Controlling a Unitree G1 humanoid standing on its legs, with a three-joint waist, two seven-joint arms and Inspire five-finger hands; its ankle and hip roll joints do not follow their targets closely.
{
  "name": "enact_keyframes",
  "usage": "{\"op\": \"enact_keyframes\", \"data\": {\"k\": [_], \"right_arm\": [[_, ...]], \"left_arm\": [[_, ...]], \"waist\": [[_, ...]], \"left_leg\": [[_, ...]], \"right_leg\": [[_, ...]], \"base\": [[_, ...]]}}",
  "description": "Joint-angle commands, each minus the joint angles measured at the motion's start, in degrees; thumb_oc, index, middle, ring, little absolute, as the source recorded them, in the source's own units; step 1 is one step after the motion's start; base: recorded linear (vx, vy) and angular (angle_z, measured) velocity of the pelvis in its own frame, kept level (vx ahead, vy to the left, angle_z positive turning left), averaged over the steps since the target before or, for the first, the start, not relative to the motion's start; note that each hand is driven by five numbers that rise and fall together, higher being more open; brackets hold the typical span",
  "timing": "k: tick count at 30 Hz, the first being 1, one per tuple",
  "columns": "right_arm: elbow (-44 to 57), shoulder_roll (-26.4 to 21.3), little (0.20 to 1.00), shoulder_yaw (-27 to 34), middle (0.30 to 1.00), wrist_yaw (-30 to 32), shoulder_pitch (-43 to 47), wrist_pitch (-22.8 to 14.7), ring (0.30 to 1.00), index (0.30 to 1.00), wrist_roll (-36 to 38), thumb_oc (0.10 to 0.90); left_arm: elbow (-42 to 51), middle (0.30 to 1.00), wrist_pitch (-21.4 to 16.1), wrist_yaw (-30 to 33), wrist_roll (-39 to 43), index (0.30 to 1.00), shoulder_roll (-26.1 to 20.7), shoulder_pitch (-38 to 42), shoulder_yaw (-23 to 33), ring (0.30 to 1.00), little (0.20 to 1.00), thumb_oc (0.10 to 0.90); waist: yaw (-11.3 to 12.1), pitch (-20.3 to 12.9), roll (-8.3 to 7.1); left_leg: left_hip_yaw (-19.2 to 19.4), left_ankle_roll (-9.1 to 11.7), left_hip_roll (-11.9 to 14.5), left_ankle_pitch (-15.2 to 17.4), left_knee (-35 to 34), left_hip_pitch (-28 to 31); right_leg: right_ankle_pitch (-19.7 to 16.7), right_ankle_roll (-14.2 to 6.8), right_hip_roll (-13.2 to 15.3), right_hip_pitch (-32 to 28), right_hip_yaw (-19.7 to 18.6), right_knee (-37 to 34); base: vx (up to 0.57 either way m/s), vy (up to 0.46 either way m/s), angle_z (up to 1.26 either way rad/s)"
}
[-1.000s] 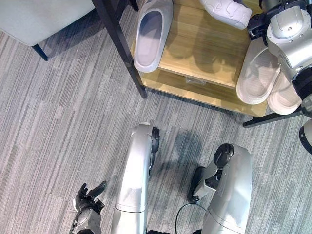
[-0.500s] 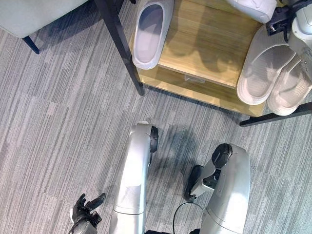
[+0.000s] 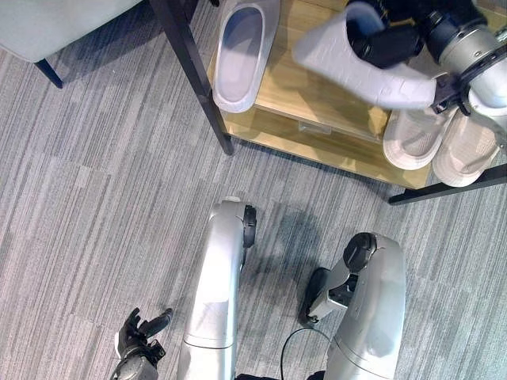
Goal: Arrange the slippers neatly on the shoe rack.
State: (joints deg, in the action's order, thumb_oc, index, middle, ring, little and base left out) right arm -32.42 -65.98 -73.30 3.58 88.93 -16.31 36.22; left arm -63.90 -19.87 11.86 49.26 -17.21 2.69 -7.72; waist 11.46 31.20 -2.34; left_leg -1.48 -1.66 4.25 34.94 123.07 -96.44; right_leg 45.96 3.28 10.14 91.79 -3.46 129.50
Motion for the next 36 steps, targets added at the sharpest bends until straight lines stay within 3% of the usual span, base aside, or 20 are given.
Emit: {"op": "enact_keyframes", "data": {"k": [1,19,30,31,32,36], "right_arm": [[6.65,-3.89,0.300,1.99,0.300,0.87,8.38,-4.81,0.300,0.300,-3.16,0.400],[-9.96,7.13,0.300,7.99,0.300,10.37,7.71,-1.86,0.300,0.300,-17.40,0.400],[-12.24,10.89,0.300,9.58,0.300,10.96,6.59,-0.79,0.300,0.300,-18.84,0.400],[-11.94,10.87,0.462,9.72,0.462,10.92,6.26,-0.77,0.462,0.462,-18.67,0.508],[-11.45,10.82,0.900,10.18,0.900,10.94,5.54,-0.76,0.900,0.900,-18.72,0.800],[-10.55,10.46,0.900,10.89,0.900,10.25,4.47,-0.90,0.900,0.900,-18.03,0.800]], "left_arm": [[1.88,0.900,-2.56,0.73,-1.19,0.900,-2.44,-4.42,0.59,0.900,0.900,0.800],[-1.04,0.900,-2.51,0.65,-1.58,0.900,-3.59,-3.77,-0.21,0.900,0.900,0.800],[-1.66,0.900,-2.13,0.57,-2.38,0.900,-4.59,-3.02,-0.87,0.900,0.900,0.800],[-1.61,0.900,-2.15,0.56,-2.33,0.900,-4.54,-3.08,-0.84,0.900,0.900,0.800],[-1.33,0.900,-2.26,0.60,-2.44,0.900,-4.63,-3.08,-0.94,0.900,0.900,0.800],[-1.19,0.900,-2.32,0.46,-2.34,0.900,-4.65,-3.12,-0.92,0.900,0.900,0.800]], "waist": [[2.32,-1.41,-0.89],[3.01,-1.41,0.62],[2.92,-1.41,0.70],[2.85,-1.41,0.66],[2.72,-1.41,0.61],[2.64,-1.41,0.52]], "left_leg": [[-2.45,-0.13,1.27,11.13,3.22,6.49],[-2.25,-0.49,1.37,11.44,3.51,6.49],[-1.84,-0.66,1.31,11.92,3.74,6.49],[-1.83,-0.65,1.32,11.89,3.70,6.49],[-1.75,-0.65,1.37,11.84,3.71,6.49],[-1.82,-0.59,1.36,11.81,3.88,6.49]], "right_leg": [[-1.45,6.06,0.64,-1.87,-2.51,0.99],[-1.55,5.91,0.62,-1.85,-2.46,0.79],[-1.58,5.77,0.47,-1.85,-2.86,0.57],[-1.60,5.81,0.46,-1.85,-2.85,0.56],[-1.58,5.80,0.50,-1.85,-2.86,0.63],[-1.52,5.83,0.50,-1.85,-2.82,0.81]], "base": [[0.00,0.000,0.00],[0.00,0.000,0.00],[0.00,0.000,0.00],[0.00,0.000,0.00],[0.00,0.000,0.00],[0.00,0.000,0.00]]}}
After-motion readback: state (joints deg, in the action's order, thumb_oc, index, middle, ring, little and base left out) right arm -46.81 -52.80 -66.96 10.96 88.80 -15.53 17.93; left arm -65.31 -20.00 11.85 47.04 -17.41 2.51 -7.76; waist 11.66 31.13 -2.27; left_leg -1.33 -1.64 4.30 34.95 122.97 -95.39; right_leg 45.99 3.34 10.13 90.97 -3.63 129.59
